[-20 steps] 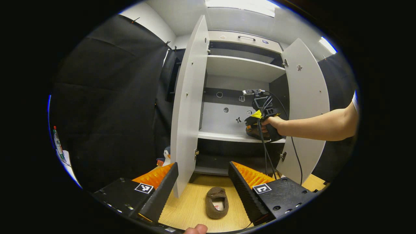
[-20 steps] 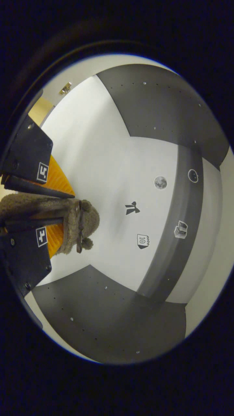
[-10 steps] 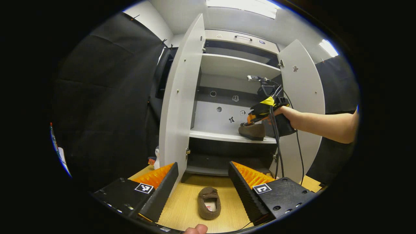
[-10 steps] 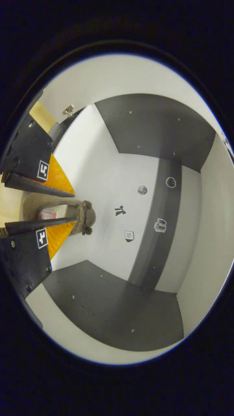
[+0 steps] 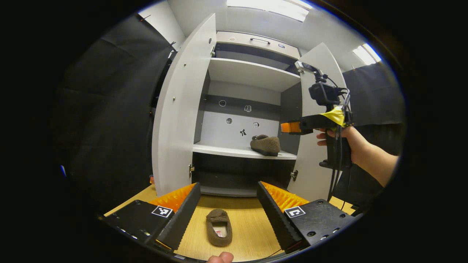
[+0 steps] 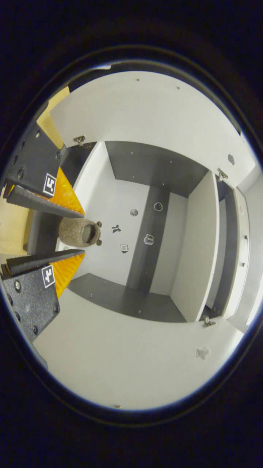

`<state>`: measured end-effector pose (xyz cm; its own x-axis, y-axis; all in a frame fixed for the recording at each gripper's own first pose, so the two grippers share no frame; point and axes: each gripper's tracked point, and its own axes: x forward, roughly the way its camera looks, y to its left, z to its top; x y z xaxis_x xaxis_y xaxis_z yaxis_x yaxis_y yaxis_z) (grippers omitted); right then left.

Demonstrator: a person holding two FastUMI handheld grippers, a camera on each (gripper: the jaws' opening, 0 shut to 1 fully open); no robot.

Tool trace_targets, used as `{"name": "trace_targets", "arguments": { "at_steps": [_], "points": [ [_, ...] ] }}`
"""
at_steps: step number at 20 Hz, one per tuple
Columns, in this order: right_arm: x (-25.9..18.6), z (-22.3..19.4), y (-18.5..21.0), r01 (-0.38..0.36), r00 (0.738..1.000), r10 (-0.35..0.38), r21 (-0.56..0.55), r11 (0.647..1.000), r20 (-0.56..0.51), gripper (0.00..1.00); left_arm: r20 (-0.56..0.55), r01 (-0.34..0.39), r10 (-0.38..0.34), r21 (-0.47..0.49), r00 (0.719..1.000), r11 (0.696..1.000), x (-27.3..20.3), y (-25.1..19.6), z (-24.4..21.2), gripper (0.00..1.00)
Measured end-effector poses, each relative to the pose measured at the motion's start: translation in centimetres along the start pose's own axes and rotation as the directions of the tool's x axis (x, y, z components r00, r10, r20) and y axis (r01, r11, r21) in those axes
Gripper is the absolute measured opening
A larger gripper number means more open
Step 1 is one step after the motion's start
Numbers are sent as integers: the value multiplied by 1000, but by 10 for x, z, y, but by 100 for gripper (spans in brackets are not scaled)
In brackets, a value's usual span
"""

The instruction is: Grab one shoe with the right hand and put it into the shoe cabinet, grab the other shoe with the left hand and put it into the shoe cabinet; then close the right door with the right hand and the left door with the left hand.

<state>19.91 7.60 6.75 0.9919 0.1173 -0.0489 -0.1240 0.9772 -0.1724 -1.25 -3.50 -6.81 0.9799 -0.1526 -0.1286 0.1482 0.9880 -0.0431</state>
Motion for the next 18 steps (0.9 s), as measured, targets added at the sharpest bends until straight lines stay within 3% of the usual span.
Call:
{"name": "trace_targets", "arguments": {
  "at_steps": [1,2,4,5,8,12,17,18],
  "points": [
    [-12,-4,-2,5,1000,-5,15,1000,14,55,1,7,-7,0,1000,1000,0,-4,0,95],
    [-27,-8,-3,8,999,-9,32,999,31,63,1,13,-13,0,1000,1000,0,-8,0,95],
    [-52,-15,-6,21,998,-25,72,997,61,64,-4,18,-18,1,1000,1000,1,-12,-1,95],
    [-64,-21,-7,23,997,-29,89,996,72,74,-9,23,-23,1,1000,1000,1,-14,-3,95],
    [-94,-46,-10,41,996,-49,112,993,75,71,-17,33,-33,4,999,999,1,-19,-5,95],
    [-121,-81,-10,53,995,-67,181,982,69,80,-42,55,-54,19,998,998,2,-30,-14,95],
    [-148,-126,-12,93,994,-101,162,982,42,76,-73,75,-71,46,995,996,2,-43,-27,95],
    [-153,-136,-10,91,995,-97,160,983,30,80,-82,77,-73,52,994,996,2,-45,-32,95]
  ]
}}
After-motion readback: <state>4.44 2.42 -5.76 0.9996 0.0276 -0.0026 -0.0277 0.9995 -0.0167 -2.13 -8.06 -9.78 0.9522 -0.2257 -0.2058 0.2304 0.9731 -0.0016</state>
